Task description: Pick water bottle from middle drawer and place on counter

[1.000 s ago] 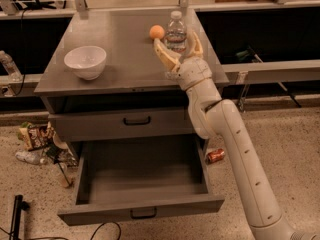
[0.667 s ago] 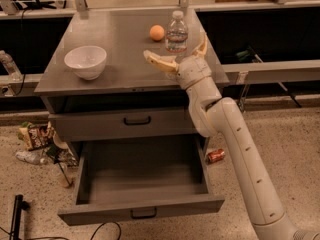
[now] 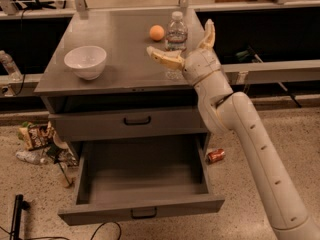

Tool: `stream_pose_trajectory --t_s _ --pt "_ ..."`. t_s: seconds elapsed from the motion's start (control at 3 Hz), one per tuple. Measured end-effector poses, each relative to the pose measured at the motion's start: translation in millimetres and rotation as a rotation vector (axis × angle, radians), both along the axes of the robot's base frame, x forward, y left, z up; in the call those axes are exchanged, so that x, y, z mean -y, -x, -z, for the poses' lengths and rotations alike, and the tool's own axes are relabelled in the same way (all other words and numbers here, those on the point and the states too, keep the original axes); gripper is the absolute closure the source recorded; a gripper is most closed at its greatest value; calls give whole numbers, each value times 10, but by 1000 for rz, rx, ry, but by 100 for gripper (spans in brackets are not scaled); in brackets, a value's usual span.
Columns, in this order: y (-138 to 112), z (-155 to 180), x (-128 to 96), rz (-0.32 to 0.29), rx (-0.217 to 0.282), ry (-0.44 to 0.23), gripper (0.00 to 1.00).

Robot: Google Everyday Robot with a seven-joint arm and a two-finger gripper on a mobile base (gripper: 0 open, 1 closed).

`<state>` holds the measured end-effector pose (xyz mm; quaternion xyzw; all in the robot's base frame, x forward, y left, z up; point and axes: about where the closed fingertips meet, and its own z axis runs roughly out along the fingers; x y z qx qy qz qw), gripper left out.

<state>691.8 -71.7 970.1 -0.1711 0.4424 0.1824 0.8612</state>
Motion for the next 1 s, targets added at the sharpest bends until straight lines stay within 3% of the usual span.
stream_pose_trajectory --t_s 0.67,1.0 --pt "692 -549 325 32 -74 81 0" --pt "925 -790 863 67 -151 95 0"
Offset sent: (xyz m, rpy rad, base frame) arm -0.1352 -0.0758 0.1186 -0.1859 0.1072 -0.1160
